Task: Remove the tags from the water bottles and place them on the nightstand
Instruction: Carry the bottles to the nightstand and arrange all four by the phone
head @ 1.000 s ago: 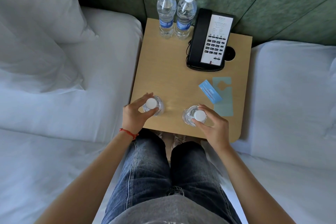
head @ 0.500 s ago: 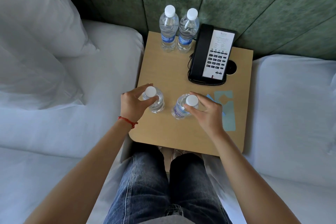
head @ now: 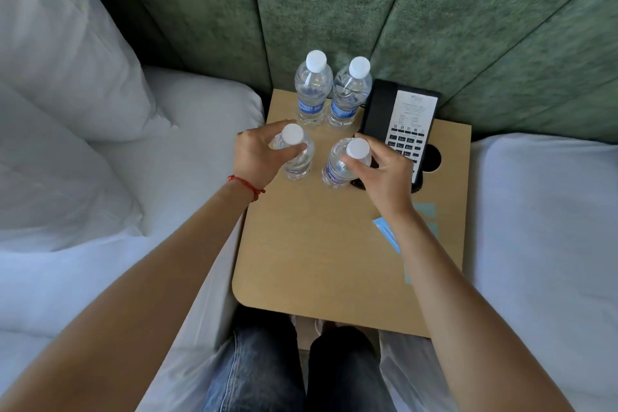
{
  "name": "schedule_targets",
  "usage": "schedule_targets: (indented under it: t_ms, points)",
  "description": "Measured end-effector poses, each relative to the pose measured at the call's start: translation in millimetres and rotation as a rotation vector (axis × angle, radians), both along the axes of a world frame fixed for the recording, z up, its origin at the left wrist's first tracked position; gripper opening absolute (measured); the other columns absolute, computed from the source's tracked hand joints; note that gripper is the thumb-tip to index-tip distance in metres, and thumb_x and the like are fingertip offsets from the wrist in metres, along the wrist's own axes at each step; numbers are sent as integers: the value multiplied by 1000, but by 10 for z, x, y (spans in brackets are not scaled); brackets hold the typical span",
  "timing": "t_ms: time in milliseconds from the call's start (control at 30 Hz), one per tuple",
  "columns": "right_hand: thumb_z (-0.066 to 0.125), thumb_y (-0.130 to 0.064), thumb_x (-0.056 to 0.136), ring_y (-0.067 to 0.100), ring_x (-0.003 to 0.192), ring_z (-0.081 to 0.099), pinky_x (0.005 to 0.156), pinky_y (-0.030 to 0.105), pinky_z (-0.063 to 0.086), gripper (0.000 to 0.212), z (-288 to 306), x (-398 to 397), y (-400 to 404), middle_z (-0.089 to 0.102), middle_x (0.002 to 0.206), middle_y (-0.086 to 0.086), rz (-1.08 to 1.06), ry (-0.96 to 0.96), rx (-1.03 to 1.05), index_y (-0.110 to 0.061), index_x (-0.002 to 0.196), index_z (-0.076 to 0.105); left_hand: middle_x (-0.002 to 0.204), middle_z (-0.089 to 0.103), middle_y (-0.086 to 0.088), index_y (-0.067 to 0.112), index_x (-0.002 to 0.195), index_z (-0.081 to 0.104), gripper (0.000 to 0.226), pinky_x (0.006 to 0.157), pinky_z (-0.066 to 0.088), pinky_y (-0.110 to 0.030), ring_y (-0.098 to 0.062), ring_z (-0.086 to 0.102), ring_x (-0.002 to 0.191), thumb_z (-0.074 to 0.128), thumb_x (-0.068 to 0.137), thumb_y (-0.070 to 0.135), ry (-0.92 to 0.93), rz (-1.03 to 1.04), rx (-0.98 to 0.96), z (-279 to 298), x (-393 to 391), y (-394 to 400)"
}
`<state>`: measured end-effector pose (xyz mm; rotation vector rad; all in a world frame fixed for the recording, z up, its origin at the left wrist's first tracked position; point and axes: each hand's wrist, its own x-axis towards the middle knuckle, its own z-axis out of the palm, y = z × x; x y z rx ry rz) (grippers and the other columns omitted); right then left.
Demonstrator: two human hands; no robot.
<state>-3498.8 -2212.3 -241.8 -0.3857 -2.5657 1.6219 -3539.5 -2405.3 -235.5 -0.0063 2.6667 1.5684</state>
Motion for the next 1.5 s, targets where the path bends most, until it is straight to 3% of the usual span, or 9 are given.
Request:
schedule_targets:
  t_ms: [167, 467, 667, 800, 933, 1067, 1233, 1400, 1500]
  points:
    - [78, -19, 71, 10, 93, 64, 86, 28, 50, 36, -82, -170, 9, 71, 98, 0, 21, 4, -14, -10, 105, 69, 102, 70, -9, 6, 104, 68, 36, 79, 46, -11, -9, 60, 88, 77, 70, 12, 42, -34, -34, -52, -186, 69]
    - [77, -19, 71, 8, 93, 63, 86, 22, 49, 38, -123, -227, -41, 69, 99, -2, 23, 34, 4, -7, 106, 68, 106, 68, -9, 4, 107, 66, 38, 83, 46, -18, -13, 60, 93, 75, 71, 9, 0, -94, -32, -89, -266, 101]
    - [77, -22, 71, 16, 97, 64, 89, 32, 50, 44, -154, -208, -54, 69, 105, 8, 33, 22, 28, -6, 110, 64, 110, 67, -7, 8, 112, 64, 43, 89, 46, -20, -16, 61, 101, 76, 71, 12, -49, -136, -48, -116, -281, 85]
    - [81, -22, 66, 15, 111, 58, 97, 24, 43, 62, -187, -216, -11, 64, 119, 8, 87, -47, 52, -8, 121, 57, 108, 64, 3, 13, 116, 61, 55, 84, 39, -5, -8, 55, 99, 81, 65, 16, -83, -94, -61, -180, -250, 95]
    - [80, -22, 67, 13, 112, 56, 96, 22, 42, 62, -227, -157, 2, 62, 121, 3, 113, -79, 76, -13, 123, 55, 115, 65, -6, 12, 117, 60, 56, 89, 44, -20, -12, 56, 102, 81, 66, 18, -105, -68, -66, -237, -225, 109]
    - [81, -25, 66, 13, 106, 57, 92, 28, 46, 60, -233, -178, -29, 64, 116, 2, 77, -72, 97, -14, 119, 56, 108, 66, -1, 16, 115, 61, 53, 73, 35, 2, -8, 54, 91, 81, 66, 19, -142, -134, -87, -227, -294, 65]
    - [81, -26, 66, 16, 106, 58, 92, 31, 47, 62, -237, -189, -49, 64, 116, 4, 68, -80, 95, -9, 120, 56, 115, 65, -4, 13, 121, 58, 56, 87, 41, -16, -14, 57, 104, 78, 69, 15, -190, -262, -81, -203, -362, 51]
    - [81, -26, 67, 15, 111, 56, 96, 27, 44, 64, -261, -166, -18, 62, 120, 4, 112, -73, 65, -10, 123, 54, 121, 61, -3, 14, 127, 53, 62, 91, 39, -17, -14, 54, 110, 77, 70, 12, -211, -274, -42, -231, -359, 49]
    - [82, -25, 66, 18, 119, 52, 102, 38, 42, 73, -327, -150, 21, 57, 128, 6, 133, -100, 19, -12, 130, 48, 119, 57, 5, 18, 128, 49, 68, 90, 42, -14, -10, 51, 111, 79, 67, 10, -251, -208, 70, -290, -263, 37]
